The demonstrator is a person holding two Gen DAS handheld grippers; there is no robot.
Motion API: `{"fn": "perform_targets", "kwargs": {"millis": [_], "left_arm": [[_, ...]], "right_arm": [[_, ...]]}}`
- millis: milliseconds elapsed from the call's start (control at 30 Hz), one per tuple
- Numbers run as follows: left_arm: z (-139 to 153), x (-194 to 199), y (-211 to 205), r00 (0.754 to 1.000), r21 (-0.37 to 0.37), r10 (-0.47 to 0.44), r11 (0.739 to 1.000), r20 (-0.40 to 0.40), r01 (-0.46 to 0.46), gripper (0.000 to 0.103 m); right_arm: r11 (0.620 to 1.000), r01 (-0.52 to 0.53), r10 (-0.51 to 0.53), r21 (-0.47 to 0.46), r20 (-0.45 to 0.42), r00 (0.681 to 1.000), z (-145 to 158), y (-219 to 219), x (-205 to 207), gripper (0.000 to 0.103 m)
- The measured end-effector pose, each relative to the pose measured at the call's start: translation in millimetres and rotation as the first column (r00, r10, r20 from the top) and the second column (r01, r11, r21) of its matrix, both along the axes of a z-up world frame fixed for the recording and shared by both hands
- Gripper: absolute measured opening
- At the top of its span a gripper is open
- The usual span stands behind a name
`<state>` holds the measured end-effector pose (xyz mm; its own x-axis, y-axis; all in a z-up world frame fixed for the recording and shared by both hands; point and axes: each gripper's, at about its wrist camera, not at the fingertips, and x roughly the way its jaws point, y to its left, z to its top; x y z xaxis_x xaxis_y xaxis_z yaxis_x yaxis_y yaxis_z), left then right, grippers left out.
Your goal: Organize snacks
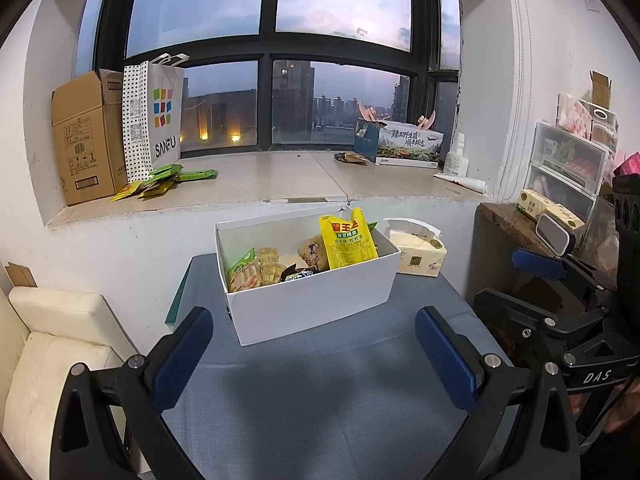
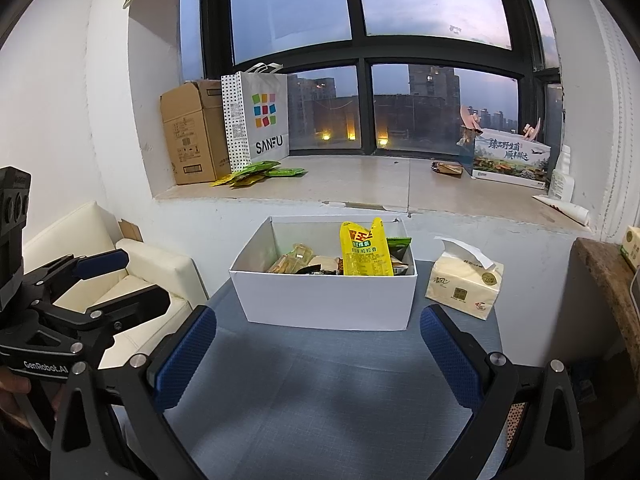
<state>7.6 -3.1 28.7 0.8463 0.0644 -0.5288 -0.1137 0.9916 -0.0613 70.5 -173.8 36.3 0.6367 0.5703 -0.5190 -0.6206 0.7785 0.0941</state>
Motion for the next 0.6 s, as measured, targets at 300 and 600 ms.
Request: {"fn": "perform_targets", "kwargs": {"millis": [300, 600], "left_arm": [[-1.6, 0.2, 0.1, 1.0, 0.001, -0.001, 1.0, -0.003, 0.001, 0.103], [-2.6, -0.3, 0.8, 1.0, -0.001, -0.002, 1.0, -0.003, 0.002, 0.103]], "right_arm": [[1.0, -0.003, 0.003, -0.001, -0.002, 1.0, -0.1, 0.0, -1.0, 0.103], [1.0, -0.009, 0.009, -0.005, 0.0, 1.0, -1.7, 0.5, -0.7, 0.103]]}}
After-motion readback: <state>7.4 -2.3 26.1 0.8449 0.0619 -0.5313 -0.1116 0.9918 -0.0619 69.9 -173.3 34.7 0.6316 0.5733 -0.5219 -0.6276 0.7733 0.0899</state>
